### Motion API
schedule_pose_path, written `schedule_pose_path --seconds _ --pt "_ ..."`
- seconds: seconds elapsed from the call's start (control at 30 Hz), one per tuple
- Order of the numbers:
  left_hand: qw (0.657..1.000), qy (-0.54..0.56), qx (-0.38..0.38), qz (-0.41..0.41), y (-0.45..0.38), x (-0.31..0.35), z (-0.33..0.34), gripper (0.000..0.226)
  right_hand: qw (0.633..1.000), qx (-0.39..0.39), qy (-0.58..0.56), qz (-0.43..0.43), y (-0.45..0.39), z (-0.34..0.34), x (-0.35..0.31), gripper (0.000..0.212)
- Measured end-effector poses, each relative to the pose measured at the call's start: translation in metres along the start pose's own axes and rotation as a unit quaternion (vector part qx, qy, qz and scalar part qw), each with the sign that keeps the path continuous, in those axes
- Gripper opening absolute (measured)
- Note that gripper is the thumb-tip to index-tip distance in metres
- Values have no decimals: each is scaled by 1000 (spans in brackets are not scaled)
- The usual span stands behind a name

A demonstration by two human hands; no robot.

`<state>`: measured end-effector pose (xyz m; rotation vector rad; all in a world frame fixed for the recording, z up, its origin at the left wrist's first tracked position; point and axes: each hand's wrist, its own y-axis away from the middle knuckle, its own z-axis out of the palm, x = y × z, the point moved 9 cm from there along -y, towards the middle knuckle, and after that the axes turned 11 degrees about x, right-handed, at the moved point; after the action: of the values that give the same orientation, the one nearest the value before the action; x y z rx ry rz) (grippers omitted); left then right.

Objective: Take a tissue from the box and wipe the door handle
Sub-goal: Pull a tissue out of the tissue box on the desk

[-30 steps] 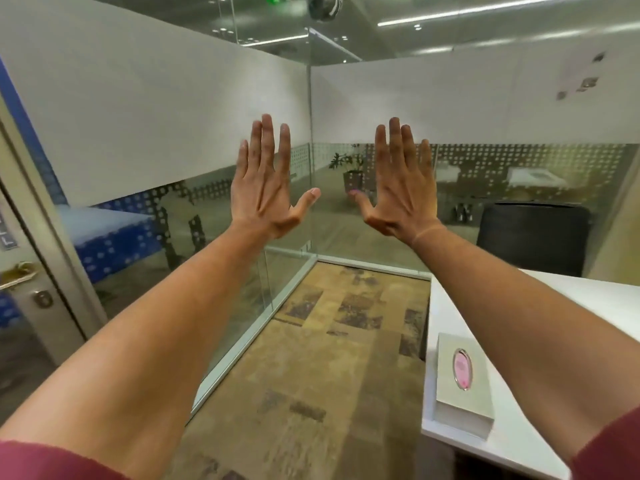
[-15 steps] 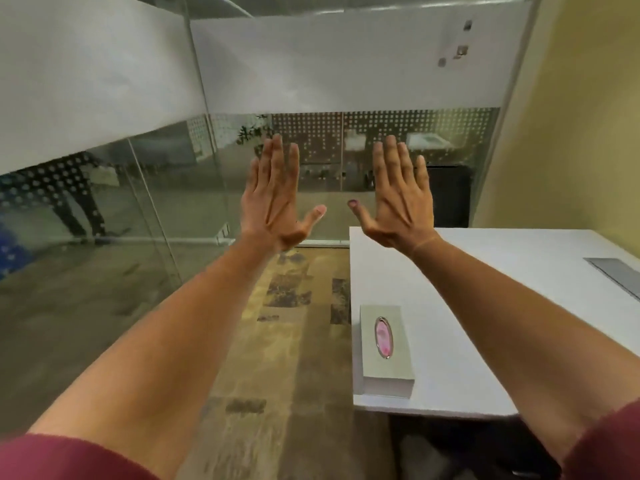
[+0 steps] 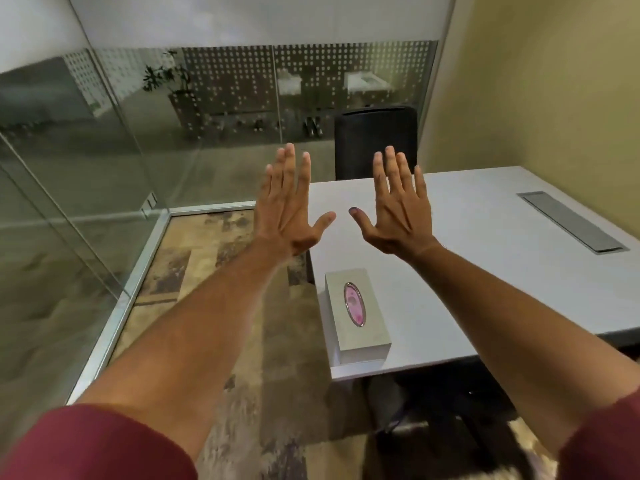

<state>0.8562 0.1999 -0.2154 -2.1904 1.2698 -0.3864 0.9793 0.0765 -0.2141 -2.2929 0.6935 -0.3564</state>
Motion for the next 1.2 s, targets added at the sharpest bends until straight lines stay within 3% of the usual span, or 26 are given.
schedule_pose_path --seconds 0.5,0.8,1.0,1.2 --pt "984 34 -170 -27 87 58 161 107 986 -149 -69 -27 78 134 29 86" --pt "958 46 -280 -47 147 85 235 114 943 -294 -137 -68 149 200 7 83" --pt "943 53 -325 -42 166 94 271 114 940 -304 -124 -87 168 225 -15 39" --pt "937 62 -342 -48 172 100 290 118 947 -302 -83 -71 164 243 -27 26"
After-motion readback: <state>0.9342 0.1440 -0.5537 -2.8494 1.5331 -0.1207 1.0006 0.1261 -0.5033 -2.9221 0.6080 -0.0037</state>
